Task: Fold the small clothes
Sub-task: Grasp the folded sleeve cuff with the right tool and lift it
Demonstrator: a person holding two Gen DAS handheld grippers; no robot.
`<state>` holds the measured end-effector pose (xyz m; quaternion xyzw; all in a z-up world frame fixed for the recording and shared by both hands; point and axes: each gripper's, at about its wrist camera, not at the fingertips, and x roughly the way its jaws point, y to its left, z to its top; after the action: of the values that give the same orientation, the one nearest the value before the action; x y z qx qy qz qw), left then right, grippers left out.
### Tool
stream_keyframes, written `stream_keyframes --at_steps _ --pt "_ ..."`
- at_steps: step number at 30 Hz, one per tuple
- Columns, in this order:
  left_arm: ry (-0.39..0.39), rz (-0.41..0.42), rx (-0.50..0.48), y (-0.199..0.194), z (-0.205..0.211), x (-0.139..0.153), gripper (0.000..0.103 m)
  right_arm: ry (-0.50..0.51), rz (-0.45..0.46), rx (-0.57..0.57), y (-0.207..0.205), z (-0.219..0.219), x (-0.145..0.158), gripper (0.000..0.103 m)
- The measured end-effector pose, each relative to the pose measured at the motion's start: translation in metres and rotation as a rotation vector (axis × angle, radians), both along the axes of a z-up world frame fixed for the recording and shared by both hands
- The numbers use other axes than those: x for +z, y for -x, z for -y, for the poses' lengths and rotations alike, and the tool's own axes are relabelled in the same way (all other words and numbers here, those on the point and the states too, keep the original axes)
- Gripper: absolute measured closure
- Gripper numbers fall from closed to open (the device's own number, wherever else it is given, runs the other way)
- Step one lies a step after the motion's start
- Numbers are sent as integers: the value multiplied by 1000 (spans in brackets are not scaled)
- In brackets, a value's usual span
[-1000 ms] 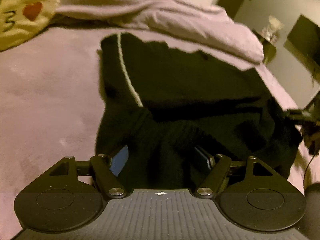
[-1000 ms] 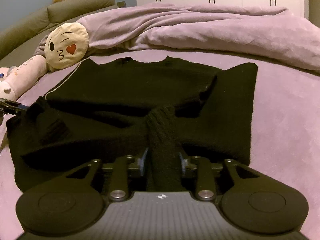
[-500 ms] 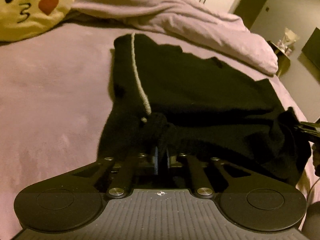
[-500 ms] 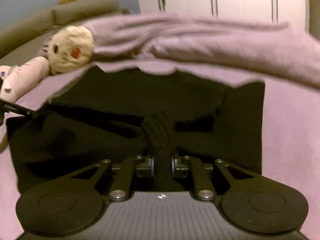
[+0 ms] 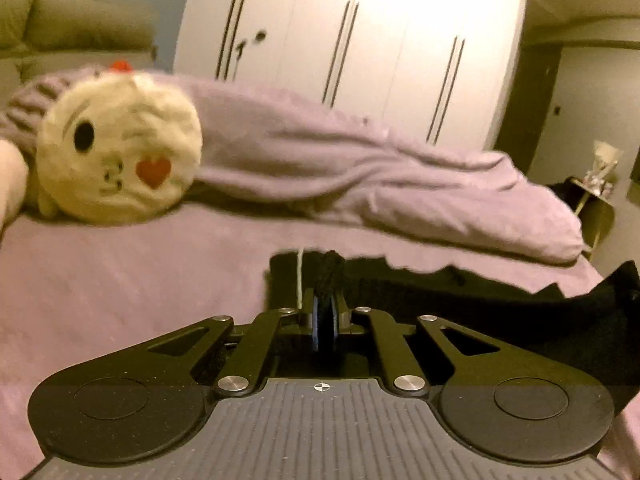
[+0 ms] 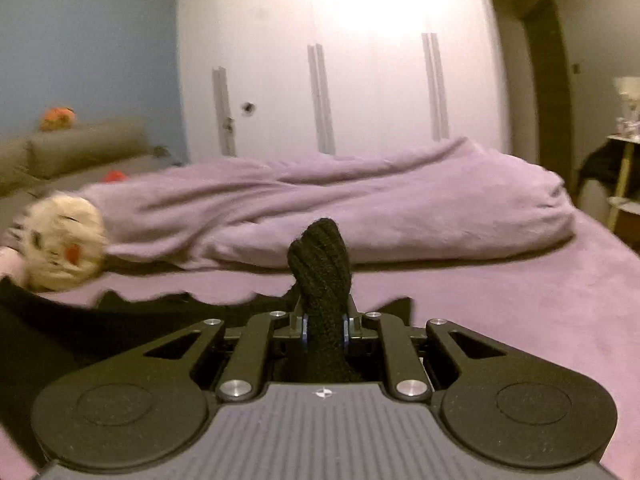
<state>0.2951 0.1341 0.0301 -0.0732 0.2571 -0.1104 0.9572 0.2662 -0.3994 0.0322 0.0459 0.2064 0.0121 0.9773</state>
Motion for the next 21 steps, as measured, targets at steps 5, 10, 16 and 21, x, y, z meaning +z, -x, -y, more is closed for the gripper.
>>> stream_keyframes --at_steps 5,10,16,21 --pt "-52 -127 28 -21 10 -42 58 12 -204 11 -24 0 -46 80" --pt "1 -232 1 -24 -8 -70 43 -62 -207 58 -17 12 -51 70" --pt "43 -285 28 -45 -11 -74 28 -57 -224 113 -23 -1 -50 69" --pt "50 -309 84 -48 -22 -77 20 -22 -214 140 -18 -10 -47 69"
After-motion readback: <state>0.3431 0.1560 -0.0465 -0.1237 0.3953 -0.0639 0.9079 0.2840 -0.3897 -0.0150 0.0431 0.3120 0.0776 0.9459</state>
